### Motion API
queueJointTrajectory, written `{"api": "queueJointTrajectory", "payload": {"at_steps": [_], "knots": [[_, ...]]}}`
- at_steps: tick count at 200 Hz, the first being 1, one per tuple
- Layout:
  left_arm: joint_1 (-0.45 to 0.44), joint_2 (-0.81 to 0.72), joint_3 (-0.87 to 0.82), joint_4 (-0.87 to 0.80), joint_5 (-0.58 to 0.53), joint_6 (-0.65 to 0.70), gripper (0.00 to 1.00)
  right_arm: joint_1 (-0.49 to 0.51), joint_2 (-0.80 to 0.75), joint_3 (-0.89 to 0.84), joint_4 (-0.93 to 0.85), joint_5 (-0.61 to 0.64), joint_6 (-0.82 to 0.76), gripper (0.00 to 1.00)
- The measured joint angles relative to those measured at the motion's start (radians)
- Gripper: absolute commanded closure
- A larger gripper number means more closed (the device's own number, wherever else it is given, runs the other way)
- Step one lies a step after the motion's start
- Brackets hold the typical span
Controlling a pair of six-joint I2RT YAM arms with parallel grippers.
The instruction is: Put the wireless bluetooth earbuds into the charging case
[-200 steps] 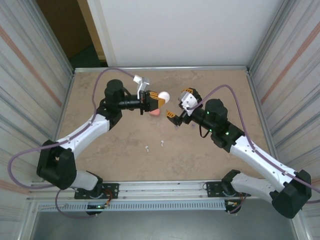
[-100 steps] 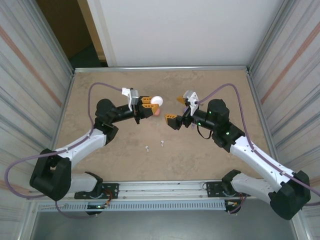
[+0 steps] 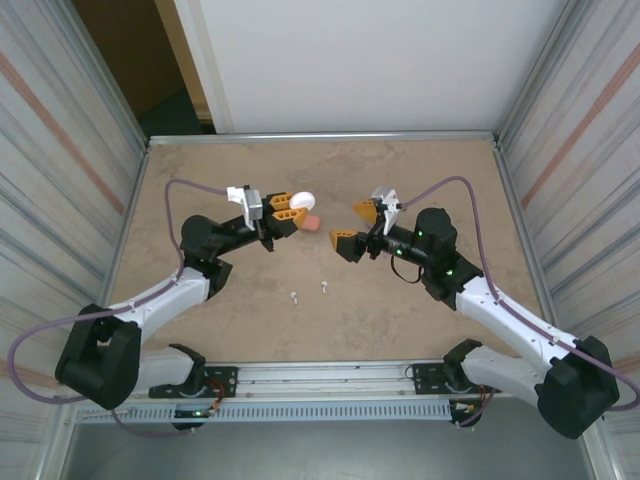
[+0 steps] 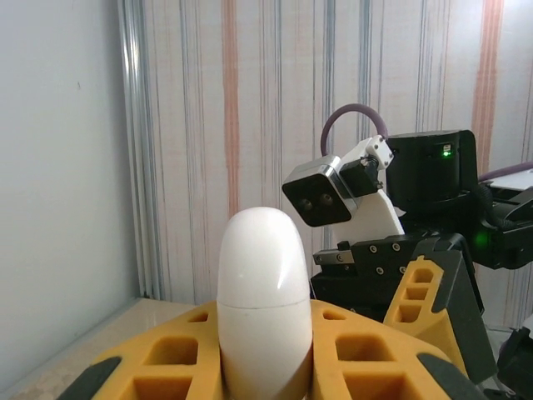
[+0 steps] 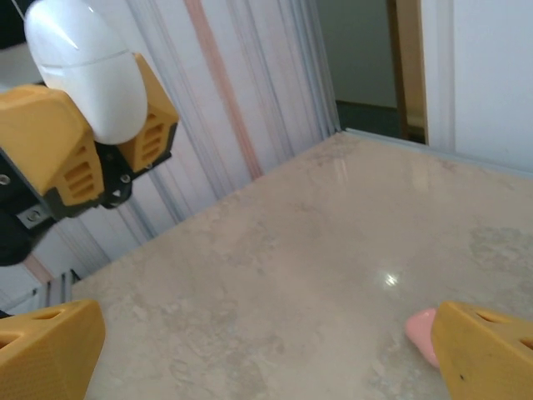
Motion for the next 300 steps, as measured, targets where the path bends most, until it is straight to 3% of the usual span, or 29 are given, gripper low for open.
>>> {"api": "queueJointTrajectory", "payload": {"at_steps": [81,175,300], "knots": [[0.000,0.042,-0.006,0.152,-0.005,-0.042,1.00,0.003,0.003,0.000,0.103,-0.044,0.072,0.01],[0.000,0.050,-0.006,0.164,0.003,-0.064,1.00,0.062,0.138,0.255,0.077,-0.047,0.027,0.01],[0.000,0.068,-0.006,0.175,0.019,-0.080,1.00,0.061,0.213,0.307,0.021,-0.032,0.002,0.01]]}}
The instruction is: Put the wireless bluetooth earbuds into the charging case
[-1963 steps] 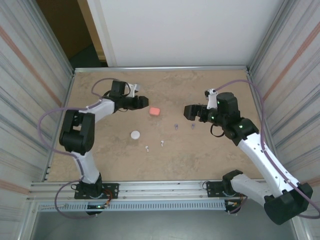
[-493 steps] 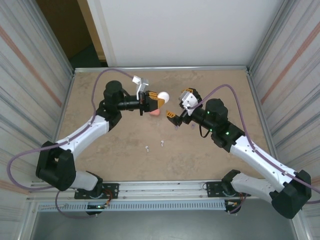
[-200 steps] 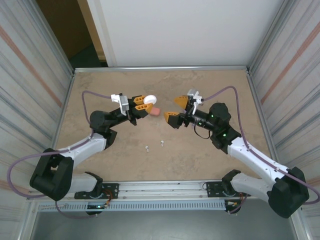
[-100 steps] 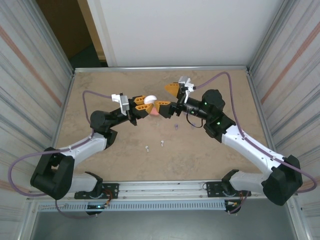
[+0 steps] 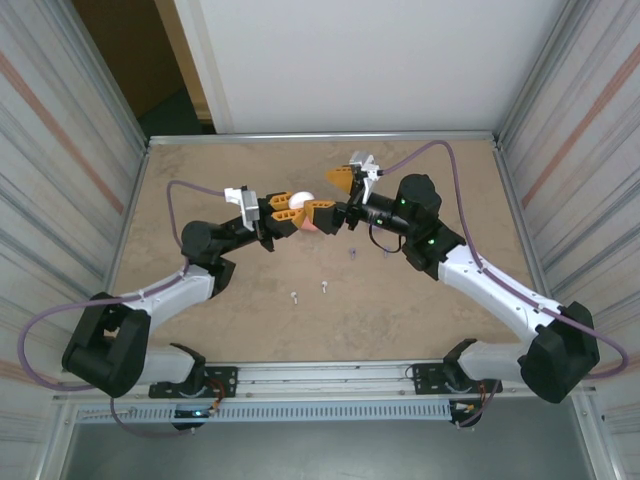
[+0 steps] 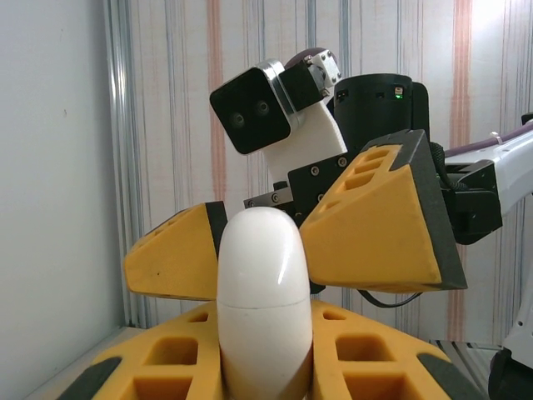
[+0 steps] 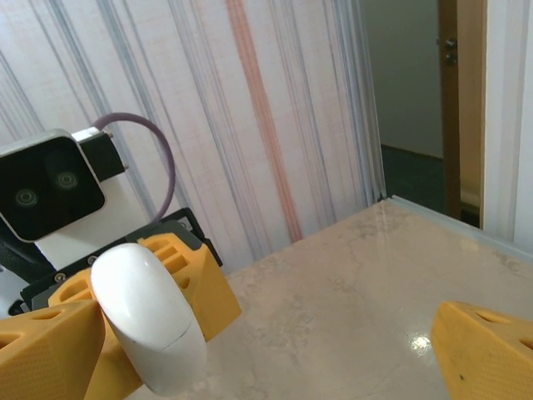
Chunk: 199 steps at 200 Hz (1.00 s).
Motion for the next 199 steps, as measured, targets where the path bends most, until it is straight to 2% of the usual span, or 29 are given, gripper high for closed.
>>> {"api": "queueJointTrajectory", "payload": {"at_steps": [199], "knots": [[0.010,0.011,0.000,-0.001,0.018,-0.007,1.00,-0.035,0.039,0.080,-0.037,0.014,0.001,0.01]]}}
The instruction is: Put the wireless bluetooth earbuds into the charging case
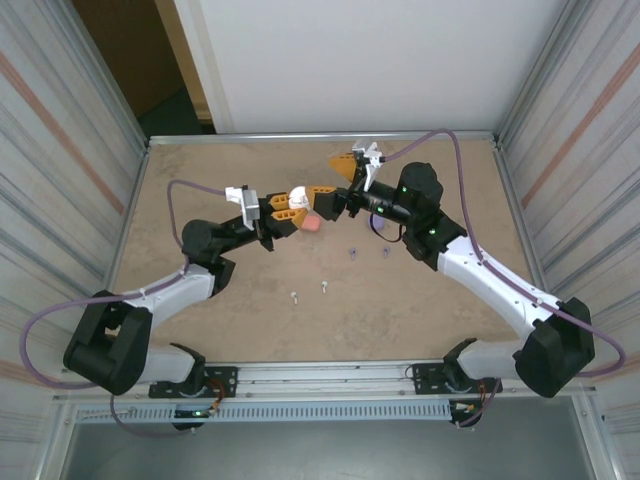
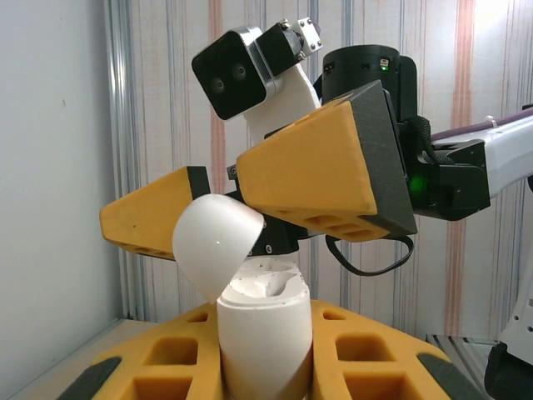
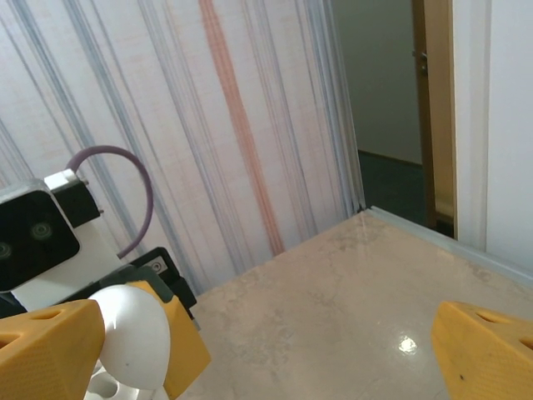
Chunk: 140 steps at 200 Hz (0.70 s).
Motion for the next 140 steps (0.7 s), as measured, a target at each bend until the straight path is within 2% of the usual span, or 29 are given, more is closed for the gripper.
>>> {"api": "queueJointTrajectory", "payload": {"at_steps": [94,140], "knots": [[0.000,0.000,0.002,0.000,0.010,0.001,1.00,-0.007,0.005,0.014,-0.028,0.002,0.001,0.01],[0.000,-0.014,0.002,-0.043,-0.012,0.034,1.00,-0.013,-0.084,-0.004,-0.089,0.043,-0.003,0.01]]}}
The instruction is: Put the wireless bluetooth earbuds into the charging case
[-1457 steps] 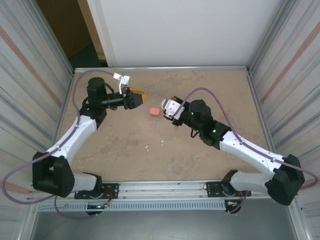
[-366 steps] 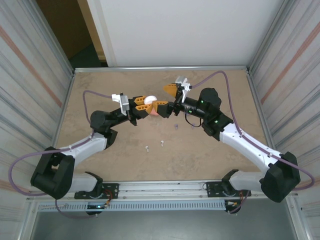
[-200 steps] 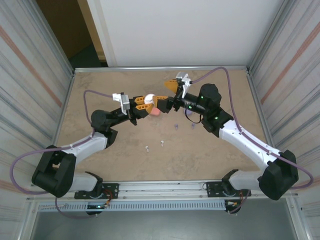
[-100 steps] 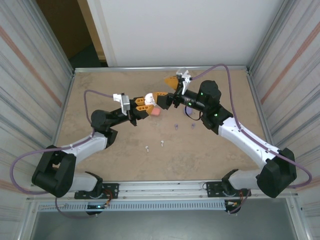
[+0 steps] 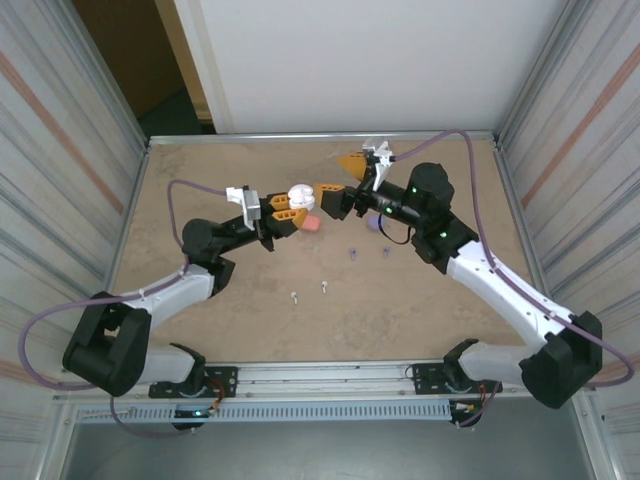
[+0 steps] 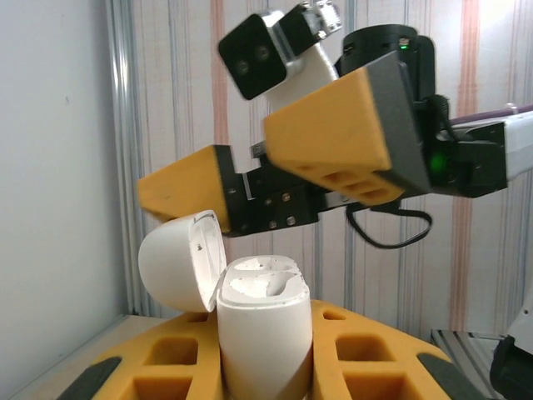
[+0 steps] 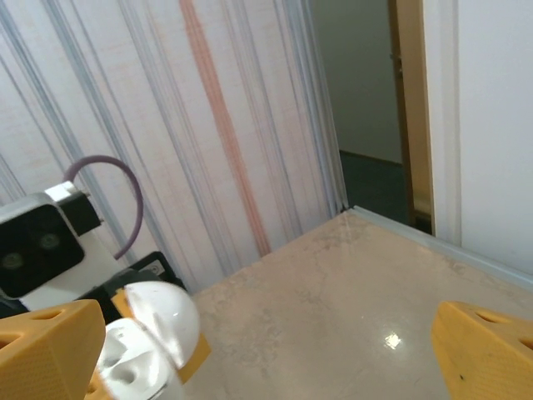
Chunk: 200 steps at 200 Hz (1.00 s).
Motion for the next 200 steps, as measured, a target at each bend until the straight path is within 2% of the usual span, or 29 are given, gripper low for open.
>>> {"api": "queueJointTrajectory", "payload": {"at_steps": [33,84,120,168,200], "knots": [[0.015,-0.049,-0.017,-0.024,-0.014,0.019,1.00,-0.005,-0.070,-0.029,-0.077,0.056,-0.014,0.00],[0.118,-0.060,-0.077,0.029,-0.023,-0.034,1.00,-0.005,-0.090,-0.042,-0.290,0.168,-0.013,0.06],[0.126,-0.060,-0.079,0.043,-0.023,-0.051,1.00,-0.005,-0.085,-0.043,-0.420,0.212,0.010,0.09],[0.127,-0.092,-0.089,0.038,-0.024,-0.052,1.00,0.000,-0.053,-0.093,-0.477,0.145,0.038,0.19],[0.127,-0.145,-0.092,0.001,-0.038,-0.041,1.00,0.055,0.016,-0.100,-0.518,0.112,0.056,0.23]]}}
